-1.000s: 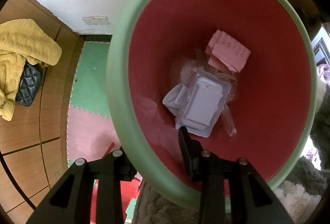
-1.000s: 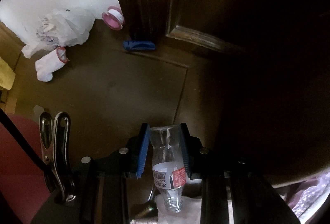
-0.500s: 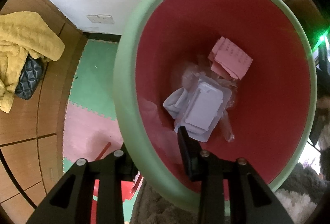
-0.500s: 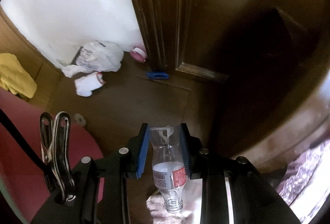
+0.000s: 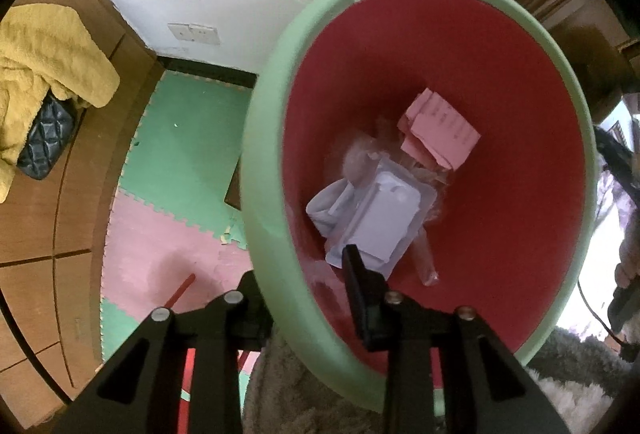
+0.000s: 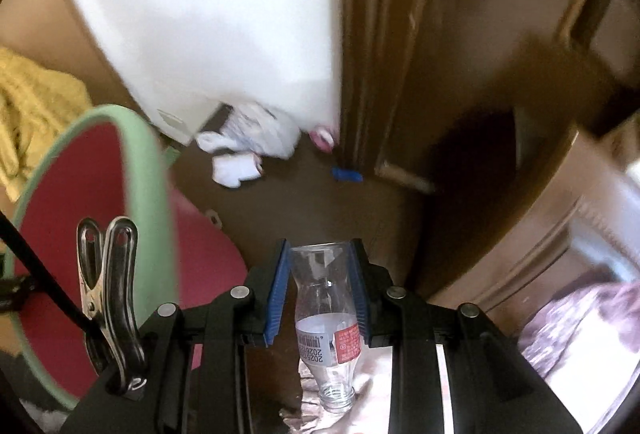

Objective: Collect trash
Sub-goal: 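Lift the plastic bottle and carry it toward the bucket with the right tool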

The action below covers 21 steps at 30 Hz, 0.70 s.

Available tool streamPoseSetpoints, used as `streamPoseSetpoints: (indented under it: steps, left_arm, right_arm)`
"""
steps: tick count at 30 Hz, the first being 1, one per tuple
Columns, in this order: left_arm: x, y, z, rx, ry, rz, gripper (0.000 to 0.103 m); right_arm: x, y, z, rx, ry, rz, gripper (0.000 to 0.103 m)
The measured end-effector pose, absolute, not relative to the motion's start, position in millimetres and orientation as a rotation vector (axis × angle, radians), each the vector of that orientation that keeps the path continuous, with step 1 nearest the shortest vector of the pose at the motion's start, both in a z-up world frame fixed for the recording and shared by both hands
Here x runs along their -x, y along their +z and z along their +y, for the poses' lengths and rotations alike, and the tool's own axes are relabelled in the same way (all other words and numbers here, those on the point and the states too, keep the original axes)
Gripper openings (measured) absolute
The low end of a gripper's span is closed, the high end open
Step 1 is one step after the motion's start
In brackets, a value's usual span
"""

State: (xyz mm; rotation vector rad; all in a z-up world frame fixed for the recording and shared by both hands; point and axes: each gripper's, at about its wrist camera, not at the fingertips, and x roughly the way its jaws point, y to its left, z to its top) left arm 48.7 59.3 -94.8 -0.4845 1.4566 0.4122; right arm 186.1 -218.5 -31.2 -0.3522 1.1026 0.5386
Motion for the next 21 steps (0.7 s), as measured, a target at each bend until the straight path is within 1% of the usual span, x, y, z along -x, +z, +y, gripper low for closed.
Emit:
streamPoseSetpoints:
  steps: [6, 9, 21]
  left_arm:
    - [-49.0, -89.3, 59.2, 0.49, 0.428, 1.435, 0.031]
    - [-48.5, -87.3, 57.4, 0.485, 0.434, 1.429, 0.031]
    - [-40.4, -79.8, 57.2, 0.488, 0.484, 1.408, 0.031]
  right_arm:
    - [-152.8, 25.0, -208.8, 0.373, 0.66, 0.991, 0.03]
    - [-134.8, 41.3, -203.4, 0.371, 0.718, 0.97, 0.03]
    - [-98.7, 72.7, -203.6, 0.328, 0.819, 0.971, 0.03]
